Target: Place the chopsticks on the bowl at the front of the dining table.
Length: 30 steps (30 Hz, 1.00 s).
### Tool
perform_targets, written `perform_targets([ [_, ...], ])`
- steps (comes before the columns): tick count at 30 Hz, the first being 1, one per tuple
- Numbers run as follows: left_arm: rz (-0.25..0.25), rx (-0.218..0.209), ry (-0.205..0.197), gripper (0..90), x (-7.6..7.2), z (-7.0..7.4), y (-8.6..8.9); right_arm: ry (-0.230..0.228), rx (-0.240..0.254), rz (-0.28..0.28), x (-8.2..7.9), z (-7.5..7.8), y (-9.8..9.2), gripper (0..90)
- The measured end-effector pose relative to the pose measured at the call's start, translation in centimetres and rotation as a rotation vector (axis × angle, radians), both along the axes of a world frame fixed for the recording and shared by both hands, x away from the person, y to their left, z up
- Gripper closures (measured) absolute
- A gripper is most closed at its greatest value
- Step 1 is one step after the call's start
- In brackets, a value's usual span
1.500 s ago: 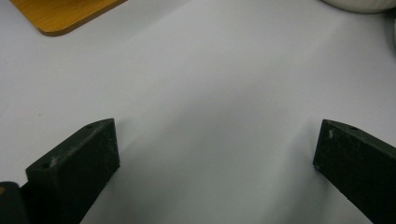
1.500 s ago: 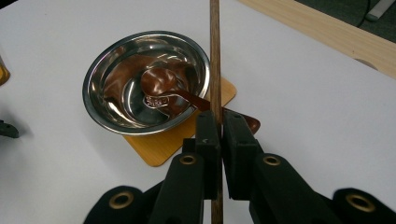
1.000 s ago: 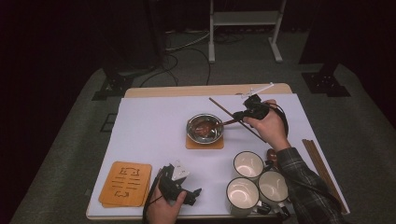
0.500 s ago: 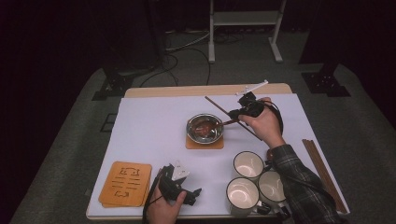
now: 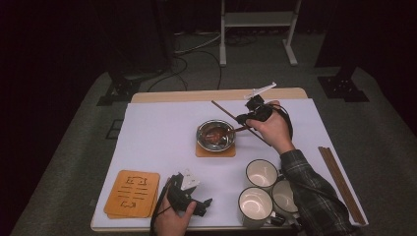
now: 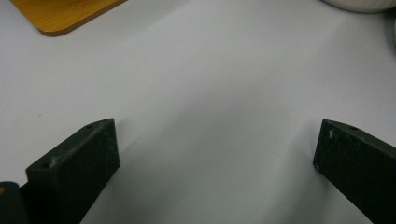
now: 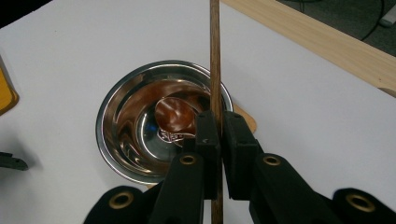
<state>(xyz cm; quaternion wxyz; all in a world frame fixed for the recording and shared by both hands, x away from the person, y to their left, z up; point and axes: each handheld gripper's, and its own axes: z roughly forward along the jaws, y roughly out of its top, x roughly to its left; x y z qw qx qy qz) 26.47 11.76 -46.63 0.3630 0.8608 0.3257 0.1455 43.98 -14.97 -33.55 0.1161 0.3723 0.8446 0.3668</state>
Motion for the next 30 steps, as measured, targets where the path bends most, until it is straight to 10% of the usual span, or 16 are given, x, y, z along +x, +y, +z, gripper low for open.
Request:
perform_targets([
  [30, 0.001, 0.000, 0.000, 0.0, 0.0, 0.0, 0.0, 0.004, 0.017, 0.002, 1.4, -0.5, 2.5, 84.8],
])
